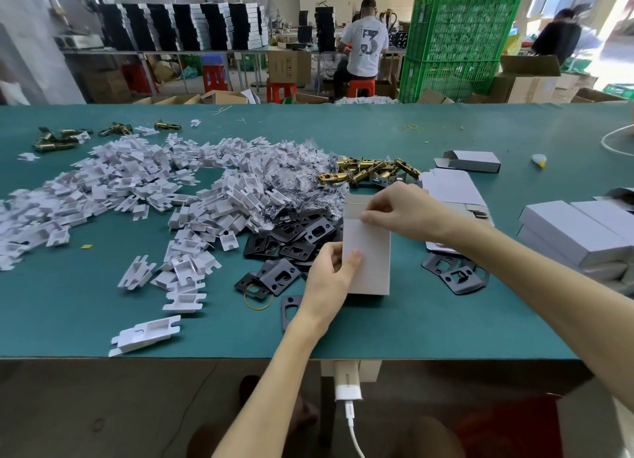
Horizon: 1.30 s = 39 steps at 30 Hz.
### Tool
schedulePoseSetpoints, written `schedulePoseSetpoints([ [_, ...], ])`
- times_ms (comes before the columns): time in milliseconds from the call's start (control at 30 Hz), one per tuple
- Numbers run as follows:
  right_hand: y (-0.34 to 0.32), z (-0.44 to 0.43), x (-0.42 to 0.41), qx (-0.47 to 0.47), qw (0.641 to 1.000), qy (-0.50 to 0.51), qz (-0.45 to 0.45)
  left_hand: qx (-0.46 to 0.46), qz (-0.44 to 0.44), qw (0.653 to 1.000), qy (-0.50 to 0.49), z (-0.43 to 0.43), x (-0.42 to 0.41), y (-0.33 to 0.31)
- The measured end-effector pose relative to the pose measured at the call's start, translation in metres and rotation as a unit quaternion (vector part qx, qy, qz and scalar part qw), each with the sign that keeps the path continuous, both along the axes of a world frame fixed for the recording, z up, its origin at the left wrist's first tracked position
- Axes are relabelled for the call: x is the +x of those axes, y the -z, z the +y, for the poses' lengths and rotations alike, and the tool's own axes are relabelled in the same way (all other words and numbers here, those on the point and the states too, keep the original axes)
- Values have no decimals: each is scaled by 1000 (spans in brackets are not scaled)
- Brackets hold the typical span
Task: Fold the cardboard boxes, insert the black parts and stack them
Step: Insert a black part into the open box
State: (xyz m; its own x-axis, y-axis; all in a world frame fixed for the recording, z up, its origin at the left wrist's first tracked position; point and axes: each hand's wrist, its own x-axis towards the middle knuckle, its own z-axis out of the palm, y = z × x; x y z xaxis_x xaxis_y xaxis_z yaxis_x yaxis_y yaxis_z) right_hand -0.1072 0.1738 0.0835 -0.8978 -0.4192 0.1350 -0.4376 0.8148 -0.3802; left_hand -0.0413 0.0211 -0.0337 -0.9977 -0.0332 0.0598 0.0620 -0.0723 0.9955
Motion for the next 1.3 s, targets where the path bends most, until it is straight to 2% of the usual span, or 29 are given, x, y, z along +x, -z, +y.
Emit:
schedulePoseSetpoints([
  [167,-12,0,1,70,997,-4,-16,5,0,1000,1,0,0,-1],
  [233,-16,-3,2,114,993,-6,11,1,1,1000,0,0,1,-1],
  [300,-20,-5,0,104,992,-2,73,-5,3,1000,1,0,1,0],
  [367,-21,-9,-8,27,992,14,126,-4,4,1000,3,-1,1,1],
  [433,-19,-11,-23,-97,988,51,112,0,4,1000,5,-1,0,0],
  [500,-13,-14,-41,-209,973,89,33,8,3,1000,5,-2,-1,-1],
  [567,2,-16,-55,-267,957,100,-57,29,3,1000,2,-4,-1,-1],
  [700,35,-28,-71,-219,966,69,-116,75,0,997,-34,-5,-3,-1],
  [800,47,-44,-77,-142,985,45,-90,88,-2,994,-57,-5,-6,2],
  [867,57,-54,-82,-85,992,61,-70,92,-3,994,-53,-4,-8,4],
  [967,65,-61,-77,-50,993,93,-56,90,-1,995,-54,-3,-8,4],
  [1033,66,-57,-74,-62,994,85,-39,78,3,996,-53,-3,-7,2],
  [1133,64,-42,-72,-143,984,108,-22,51,12,998,-33,-1,-5,1],
  [1300,50,-28,-70,-197,972,122,46,43,22,999,-25,0,-3,-2],
])
